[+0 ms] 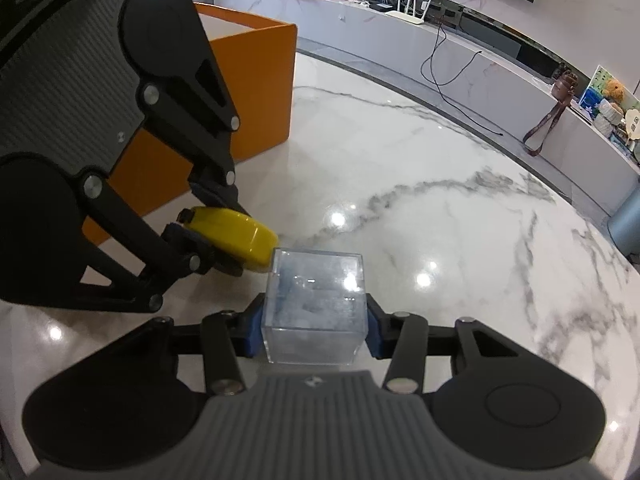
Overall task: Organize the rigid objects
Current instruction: 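Lift the tape measure with the left tool while the right tool lifts the cube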
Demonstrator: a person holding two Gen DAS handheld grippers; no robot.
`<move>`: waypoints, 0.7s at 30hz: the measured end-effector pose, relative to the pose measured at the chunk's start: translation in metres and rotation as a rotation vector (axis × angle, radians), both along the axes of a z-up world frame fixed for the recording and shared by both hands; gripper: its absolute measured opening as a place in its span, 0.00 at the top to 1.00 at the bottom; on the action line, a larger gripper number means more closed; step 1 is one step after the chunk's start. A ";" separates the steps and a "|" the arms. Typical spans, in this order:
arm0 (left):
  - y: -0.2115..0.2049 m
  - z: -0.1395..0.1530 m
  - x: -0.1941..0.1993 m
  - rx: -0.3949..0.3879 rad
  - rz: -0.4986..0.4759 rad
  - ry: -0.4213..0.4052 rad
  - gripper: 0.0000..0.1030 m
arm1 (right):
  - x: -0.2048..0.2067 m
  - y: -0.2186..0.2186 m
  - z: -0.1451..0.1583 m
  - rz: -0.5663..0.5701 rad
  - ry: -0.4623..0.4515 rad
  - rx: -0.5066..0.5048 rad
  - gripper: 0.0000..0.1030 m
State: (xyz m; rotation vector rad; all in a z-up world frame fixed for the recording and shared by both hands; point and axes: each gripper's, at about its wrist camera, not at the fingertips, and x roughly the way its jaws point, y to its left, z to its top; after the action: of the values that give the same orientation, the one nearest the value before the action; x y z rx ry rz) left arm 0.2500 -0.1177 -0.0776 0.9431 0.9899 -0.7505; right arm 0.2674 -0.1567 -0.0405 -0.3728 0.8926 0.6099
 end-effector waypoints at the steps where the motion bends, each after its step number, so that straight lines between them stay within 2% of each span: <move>1: 0.000 0.003 -0.002 -0.007 0.005 -0.003 0.79 | -0.002 0.000 0.003 -0.001 0.005 -0.004 0.54; 8: 0.008 0.029 -0.023 -0.069 0.027 -0.024 0.79 | -0.024 -0.002 0.026 -0.009 -0.013 -0.050 0.54; 16: 0.029 0.080 -0.047 -0.171 0.100 -0.056 0.79 | -0.064 0.004 0.066 -0.018 -0.059 -0.094 0.54; 21: 0.046 0.108 -0.062 -0.185 0.153 -0.096 0.79 | -0.087 0.017 0.091 -0.041 -0.068 -0.081 0.54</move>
State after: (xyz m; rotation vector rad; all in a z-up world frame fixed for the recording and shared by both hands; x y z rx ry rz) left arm 0.1880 -0.0721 0.0307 0.7272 0.8814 -0.6497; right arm 0.1805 -0.1397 0.0506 -0.4449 0.8594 0.5214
